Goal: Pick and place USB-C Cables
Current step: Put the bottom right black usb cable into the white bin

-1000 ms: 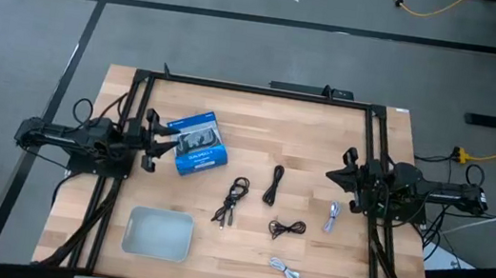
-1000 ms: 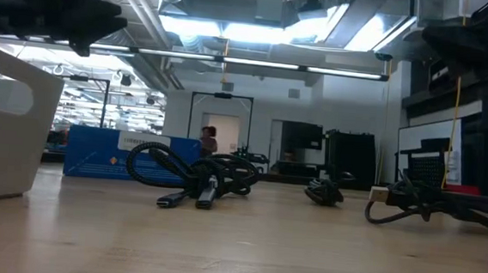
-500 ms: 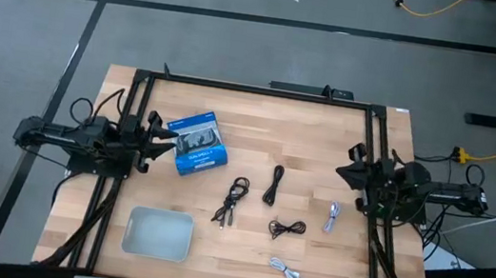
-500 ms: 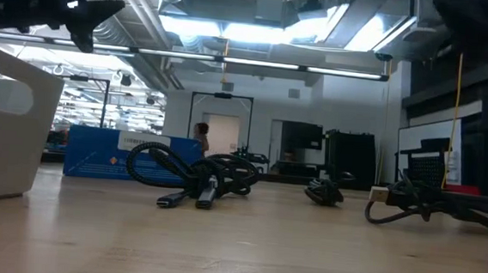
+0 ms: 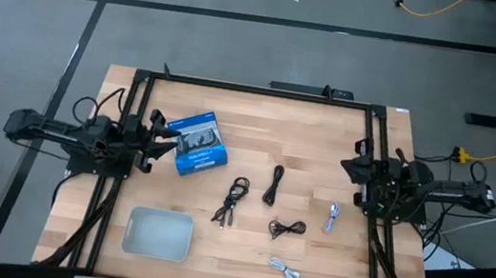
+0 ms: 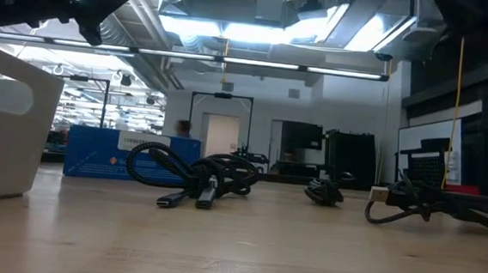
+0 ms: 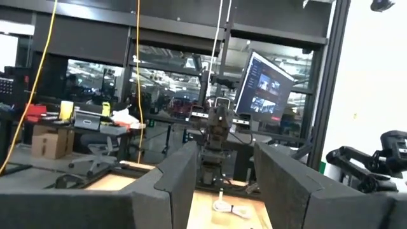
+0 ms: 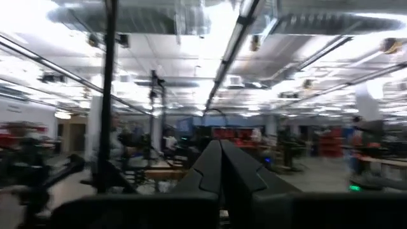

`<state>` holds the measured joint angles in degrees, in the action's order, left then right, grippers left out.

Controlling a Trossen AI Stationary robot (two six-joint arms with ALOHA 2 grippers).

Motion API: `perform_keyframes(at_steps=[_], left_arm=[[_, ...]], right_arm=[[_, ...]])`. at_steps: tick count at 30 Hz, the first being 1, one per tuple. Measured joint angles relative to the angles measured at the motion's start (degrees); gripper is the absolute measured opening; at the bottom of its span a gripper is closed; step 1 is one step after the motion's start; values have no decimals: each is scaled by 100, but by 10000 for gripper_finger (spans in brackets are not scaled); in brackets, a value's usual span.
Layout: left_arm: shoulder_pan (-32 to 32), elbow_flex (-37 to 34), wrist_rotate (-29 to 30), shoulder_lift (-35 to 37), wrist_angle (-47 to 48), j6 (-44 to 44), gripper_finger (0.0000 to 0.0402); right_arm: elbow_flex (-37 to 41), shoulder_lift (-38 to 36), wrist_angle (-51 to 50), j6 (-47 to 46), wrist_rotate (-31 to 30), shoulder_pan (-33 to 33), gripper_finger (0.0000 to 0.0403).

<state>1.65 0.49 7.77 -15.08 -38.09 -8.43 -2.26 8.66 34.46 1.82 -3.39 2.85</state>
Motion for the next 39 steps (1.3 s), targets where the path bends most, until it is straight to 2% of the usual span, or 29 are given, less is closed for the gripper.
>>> perform_keyframes(at_steps=[7,13,17,25,30,35,39], left_arm=[[-2,469,-136,-881,-24,-1,151],[0,1113,-710,-2112,-15,0,151],[0,1378,-726,-2869,13,0,151],[-13,2128,-479,-4125,-8,0,151],[-13,2691,-922,-4756,-8,13,151],[-13,2958,-1541,-5275,7,613,151],[-14,2968,-1577,-5532,18,872,151]], right_arm=[[-604,627,-702,18,-64,0,8],[-1542,989,-2969,-169,-70,0,8],[-1993,1105,-4051,-646,-272,0,8],[-2037,1144,-4359,-752,-301,0,8],[-1907,1195,-4490,-1051,-292,0,8],[-1882,1413,-4535,-1566,63,0,8],[-1882,1804,-4478,-1989,337,0,8]])
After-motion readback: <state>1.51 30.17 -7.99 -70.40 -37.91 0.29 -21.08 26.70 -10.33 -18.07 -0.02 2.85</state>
